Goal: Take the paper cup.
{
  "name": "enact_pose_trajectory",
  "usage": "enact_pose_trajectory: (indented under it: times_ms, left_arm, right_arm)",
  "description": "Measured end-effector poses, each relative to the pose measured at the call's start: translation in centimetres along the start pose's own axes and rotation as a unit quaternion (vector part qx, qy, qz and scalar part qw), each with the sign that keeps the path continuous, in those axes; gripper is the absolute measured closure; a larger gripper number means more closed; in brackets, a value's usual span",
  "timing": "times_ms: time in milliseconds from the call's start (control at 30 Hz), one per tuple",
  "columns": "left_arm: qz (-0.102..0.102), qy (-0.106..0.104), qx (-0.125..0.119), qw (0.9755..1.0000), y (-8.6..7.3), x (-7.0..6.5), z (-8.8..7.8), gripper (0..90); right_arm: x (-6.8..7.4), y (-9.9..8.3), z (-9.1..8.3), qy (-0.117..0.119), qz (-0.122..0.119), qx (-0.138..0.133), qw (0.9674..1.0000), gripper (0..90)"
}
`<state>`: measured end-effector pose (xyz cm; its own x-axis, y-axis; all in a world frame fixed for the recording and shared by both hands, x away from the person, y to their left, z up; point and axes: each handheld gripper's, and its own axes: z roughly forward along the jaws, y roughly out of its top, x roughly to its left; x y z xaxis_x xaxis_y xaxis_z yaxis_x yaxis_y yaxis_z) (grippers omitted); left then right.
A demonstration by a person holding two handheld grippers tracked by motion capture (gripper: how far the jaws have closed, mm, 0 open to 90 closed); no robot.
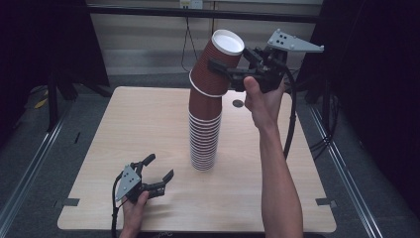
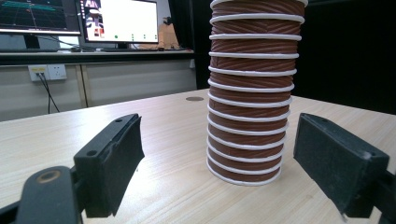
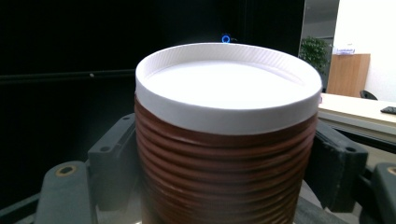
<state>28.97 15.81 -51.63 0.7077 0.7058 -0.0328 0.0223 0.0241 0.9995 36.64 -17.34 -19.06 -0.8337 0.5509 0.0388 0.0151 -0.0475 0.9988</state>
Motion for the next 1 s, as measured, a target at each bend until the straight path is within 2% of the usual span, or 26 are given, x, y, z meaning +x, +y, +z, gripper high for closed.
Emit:
enact_pose_trajectory:
  times_ms: [533, 833, 1000]
  left_arm:
    - [0.000, 0.000, -0.001, 1.0000, 0.0, 0.0, 0.0, 15.5]
    - [0.000, 0.000, -0.001, 1.0000, 0.0, 0.0, 0.0, 15.6]
    - [0.000, 0.000, -0.001, 1.0000, 0.0, 0.0, 0.0, 15.6]
  right_arm:
    - [0.2, 0.6, -2.0, -0.005, 0.002, -0.028, 0.9996, 21.8]
    - [-0.4, 0.5, -3.8, -0.028, 0.002, -0.035, 0.9990, 21.8]
    - [-0.8, 0.3, -5.0, -0.045, 0.001, -0.027, 0.9986, 21.8]
